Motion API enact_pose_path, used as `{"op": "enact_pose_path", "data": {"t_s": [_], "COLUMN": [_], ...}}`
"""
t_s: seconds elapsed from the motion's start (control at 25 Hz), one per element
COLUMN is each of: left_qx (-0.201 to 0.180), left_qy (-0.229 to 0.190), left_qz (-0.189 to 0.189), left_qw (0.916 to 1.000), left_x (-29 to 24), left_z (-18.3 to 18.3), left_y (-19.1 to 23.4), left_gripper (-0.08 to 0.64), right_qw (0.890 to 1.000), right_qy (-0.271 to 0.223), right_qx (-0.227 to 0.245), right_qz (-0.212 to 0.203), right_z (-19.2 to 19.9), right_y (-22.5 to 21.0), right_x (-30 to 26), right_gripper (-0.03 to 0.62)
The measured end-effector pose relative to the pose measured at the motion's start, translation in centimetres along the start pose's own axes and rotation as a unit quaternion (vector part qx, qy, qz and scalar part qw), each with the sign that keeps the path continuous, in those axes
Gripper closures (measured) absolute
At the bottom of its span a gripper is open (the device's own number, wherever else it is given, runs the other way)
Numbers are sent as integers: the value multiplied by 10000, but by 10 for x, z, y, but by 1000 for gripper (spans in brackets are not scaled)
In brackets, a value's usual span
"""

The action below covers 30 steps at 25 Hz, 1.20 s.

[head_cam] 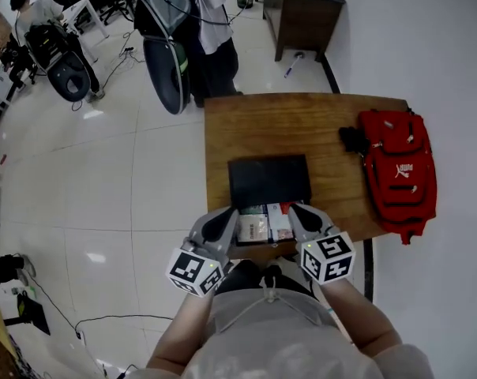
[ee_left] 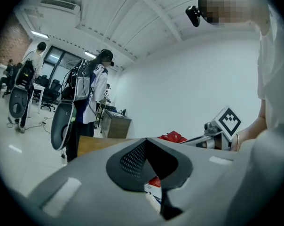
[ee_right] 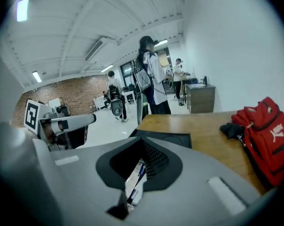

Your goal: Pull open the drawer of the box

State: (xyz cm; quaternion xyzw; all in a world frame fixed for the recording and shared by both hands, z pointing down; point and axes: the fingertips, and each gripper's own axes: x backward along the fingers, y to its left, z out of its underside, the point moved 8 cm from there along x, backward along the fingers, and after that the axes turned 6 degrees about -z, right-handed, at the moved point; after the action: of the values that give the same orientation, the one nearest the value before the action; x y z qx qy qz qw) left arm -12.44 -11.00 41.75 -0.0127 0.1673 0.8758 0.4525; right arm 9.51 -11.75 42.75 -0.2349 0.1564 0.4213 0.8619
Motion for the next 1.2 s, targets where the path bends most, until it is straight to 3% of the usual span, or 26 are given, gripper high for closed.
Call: {"op": "enact_pose_path", "data": {"t_s": [0.24, 0.44, 0.88, 1.2], "left_qx": [-126, -98, -123, -198], "left_qy": [-244, -209, -396, -529], "left_qz": [112, 246, 62, -174], "left_qw": [9996, 9994, 9991, 9982], "left_x": [0, 8, 61, 110], "left_z": [-24, -20, 3, 34], "left_y": [7, 0, -66, -133], "left_gripper": [554, 554, 554, 554], "right_qw": [9931, 9885, 9862, 9847], "right_qy": [-954, -1356, -1494, -1540], "right_qx": [686, 656, 711, 734], "right_qz": [63, 120, -81, -369], "right_z": [-32, -36, 8, 62], "right_y": [14, 24, 49, 74], "right_x": [12, 28, 98, 168], "right_gripper": [586, 586, 586, 586]}}
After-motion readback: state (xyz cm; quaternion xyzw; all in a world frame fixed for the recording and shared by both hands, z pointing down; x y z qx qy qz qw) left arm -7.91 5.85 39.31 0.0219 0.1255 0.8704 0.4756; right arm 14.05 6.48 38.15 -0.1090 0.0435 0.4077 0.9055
